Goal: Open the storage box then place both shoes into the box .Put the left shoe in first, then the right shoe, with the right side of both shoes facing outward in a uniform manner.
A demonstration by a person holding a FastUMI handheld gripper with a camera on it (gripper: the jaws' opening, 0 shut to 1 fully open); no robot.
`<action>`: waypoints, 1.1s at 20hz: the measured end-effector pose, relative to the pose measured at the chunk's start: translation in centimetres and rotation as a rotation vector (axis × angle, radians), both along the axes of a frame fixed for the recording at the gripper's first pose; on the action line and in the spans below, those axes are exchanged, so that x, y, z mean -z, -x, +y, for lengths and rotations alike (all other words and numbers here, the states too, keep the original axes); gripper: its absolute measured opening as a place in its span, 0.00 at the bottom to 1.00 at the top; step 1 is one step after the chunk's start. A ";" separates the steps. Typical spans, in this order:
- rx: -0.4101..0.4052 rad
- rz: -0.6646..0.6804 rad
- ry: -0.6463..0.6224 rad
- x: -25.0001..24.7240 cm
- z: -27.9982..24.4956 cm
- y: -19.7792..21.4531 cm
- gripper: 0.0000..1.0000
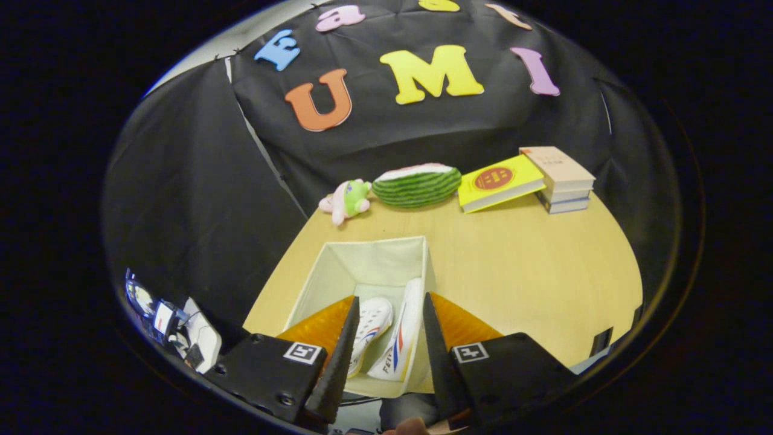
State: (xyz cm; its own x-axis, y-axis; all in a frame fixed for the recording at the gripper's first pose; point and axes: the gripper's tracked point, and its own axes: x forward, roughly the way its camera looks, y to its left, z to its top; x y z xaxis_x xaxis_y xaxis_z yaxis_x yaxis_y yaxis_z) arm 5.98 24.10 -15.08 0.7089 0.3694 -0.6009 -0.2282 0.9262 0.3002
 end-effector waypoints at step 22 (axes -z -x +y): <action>0.269 -0.712 0.124 -14.7 -14.1 11.3 1.00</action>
